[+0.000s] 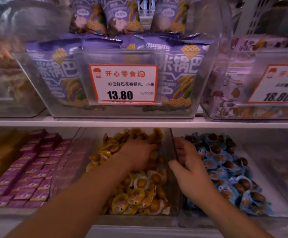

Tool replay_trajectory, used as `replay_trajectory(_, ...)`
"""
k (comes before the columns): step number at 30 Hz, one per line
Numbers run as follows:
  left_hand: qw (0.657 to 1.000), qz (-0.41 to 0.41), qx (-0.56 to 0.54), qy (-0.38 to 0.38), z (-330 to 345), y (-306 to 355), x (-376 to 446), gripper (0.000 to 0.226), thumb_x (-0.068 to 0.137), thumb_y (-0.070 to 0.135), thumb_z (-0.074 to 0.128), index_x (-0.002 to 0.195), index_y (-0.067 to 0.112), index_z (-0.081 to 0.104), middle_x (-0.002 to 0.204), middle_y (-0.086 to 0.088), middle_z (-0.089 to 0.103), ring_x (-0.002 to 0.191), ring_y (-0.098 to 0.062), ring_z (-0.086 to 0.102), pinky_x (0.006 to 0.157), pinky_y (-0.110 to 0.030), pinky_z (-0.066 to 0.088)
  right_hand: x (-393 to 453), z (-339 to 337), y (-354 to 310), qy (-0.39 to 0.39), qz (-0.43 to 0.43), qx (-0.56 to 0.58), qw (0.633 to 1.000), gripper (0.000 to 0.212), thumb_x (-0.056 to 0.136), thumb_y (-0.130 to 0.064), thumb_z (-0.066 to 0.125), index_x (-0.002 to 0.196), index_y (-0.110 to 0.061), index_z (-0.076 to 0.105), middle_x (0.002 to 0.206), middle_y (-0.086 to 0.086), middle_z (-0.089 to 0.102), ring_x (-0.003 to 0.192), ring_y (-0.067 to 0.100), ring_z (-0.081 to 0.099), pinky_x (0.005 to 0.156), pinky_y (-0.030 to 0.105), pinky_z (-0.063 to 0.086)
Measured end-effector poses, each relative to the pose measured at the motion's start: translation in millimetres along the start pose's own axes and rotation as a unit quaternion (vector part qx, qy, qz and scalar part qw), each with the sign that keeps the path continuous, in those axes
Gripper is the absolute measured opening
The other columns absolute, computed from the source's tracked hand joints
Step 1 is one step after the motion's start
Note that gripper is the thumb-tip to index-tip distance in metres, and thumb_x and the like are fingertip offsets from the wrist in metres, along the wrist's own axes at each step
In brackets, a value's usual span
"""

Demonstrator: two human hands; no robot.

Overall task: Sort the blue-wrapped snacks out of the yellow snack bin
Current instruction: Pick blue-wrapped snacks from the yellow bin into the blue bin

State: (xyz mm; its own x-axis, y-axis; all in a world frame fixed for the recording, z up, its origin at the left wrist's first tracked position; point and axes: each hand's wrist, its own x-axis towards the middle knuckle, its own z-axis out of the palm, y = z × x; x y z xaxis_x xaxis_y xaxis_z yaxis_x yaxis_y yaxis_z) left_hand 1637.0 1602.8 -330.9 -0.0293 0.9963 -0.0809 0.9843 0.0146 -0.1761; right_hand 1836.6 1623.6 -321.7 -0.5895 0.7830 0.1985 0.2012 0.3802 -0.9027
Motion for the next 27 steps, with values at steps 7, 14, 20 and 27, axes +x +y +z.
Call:
replay_trajectory(7,0.983,-0.113,0.013,-0.144,-36,-74,-64,0.078,0.063,0.08,0.038,0.124,0.035,0.057,0.125,0.002,0.063,0.119,-0.025,0.056,0.103,-0.039,0.04,1,0,4,0.003,0.002,-0.022,1.0,0.055,0.087,-0.029,0.058,0.14,-0.033,0.042,0.134,-0.005,0.05,0.12,0.013,0.053,0.101,0.044,0.047)
replay_trajectory(14,0.994,-0.09,-0.052,-0.017,-37,-29,-38,0.061,0.077,0.08,0.044,0.111,0.032,0.061,0.114,0.001,0.063,0.109,-0.024,0.06,0.091,-0.038,0.046,-1,1,2,0.005,0.013,-0.023,1.0,0.052,0.091,-0.024,0.06,0.139,-0.034,0.042,0.132,-0.005,0.051,0.118,0.014,0.053,0.1,0.045,0.047)
replay_trajectory(20,0.995,-0.067,-0.061,-0.051,-9,-2,3,0.046,0.09,0.052,0.055,0.125,0.022,0.056,0.13,-0.011,0.052,0.121,-0.034,0.048,0.102,-0.043,0.041,0,0,1,0.001,0.013,-0.015,1.0,0.051,0.092,-0.022,0.061,0.137,-0.036,0.043,0.13,-0.005,0.051,0.114,0.012,0.055,0.098,0.043,0.048)
replay_trajectory(27,0.992,-0.103,-0.056,-0.044,-14,-35,-5,0.031,0.09,0.045,0.06,0.119,0.034,0.064,0.127,-0.001,0.063,0.116,-0.028,0.056,0.091,-0.033,0.048,0,-3,2,-0.014,0.013,-0.007,1.0,0.057,0.086,-0.031,0.059,0.14,-0.036,0.04,0.132,-0.005,0.049,0.115,0.011,0.054,0.099,0.04,0.048)
